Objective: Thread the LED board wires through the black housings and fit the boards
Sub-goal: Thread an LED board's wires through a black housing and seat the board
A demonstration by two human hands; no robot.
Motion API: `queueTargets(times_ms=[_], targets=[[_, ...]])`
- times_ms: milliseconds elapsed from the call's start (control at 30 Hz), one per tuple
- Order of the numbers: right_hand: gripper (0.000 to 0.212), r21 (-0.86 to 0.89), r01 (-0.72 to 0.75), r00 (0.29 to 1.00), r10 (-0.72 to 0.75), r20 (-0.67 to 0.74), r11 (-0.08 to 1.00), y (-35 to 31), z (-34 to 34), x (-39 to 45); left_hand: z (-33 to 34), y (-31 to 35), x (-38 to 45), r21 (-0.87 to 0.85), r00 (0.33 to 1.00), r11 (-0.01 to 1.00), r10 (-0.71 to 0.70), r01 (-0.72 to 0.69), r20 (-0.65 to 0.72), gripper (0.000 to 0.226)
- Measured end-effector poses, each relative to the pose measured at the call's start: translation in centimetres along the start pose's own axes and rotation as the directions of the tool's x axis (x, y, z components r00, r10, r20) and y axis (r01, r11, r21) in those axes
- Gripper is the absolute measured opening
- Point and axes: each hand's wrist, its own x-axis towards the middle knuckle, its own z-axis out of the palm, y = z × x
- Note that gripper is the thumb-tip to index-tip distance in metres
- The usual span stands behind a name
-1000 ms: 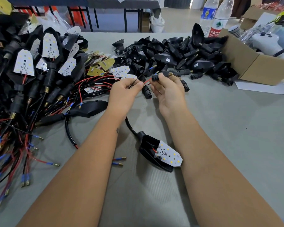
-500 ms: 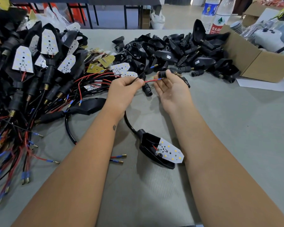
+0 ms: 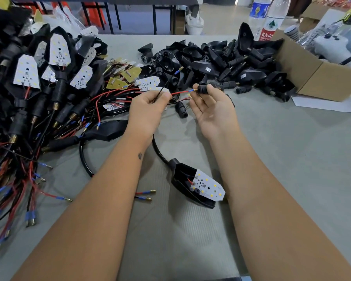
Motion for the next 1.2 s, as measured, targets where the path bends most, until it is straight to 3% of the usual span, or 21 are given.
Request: queueTargets(times_ms=[800,1033,1200], targets=[[0.023,0.003,-0.012,0.999,0.012,0.040,1.000,0.07,-0.05,0.02,0.25,0.04,-0.07,0.006,0.999,1.000,0.021,-0.022,0.035,0.016],[0.010,-0.002,0.045,0.998,-0.045,0.037,0.999,0.03,-0.06,-0.02,0.27,0.00,-0.10,0.006,0.999,1.000,0.010,-0.010,0.031,0.022],[0.013,-0.078,0.080,0.997,-0.079,0.008,0.994,0.20,0.14,-0.06,0.16,-0.05,-0.15,0.029,1.000,1.000,0.000,0.000,0.011,0.024]])
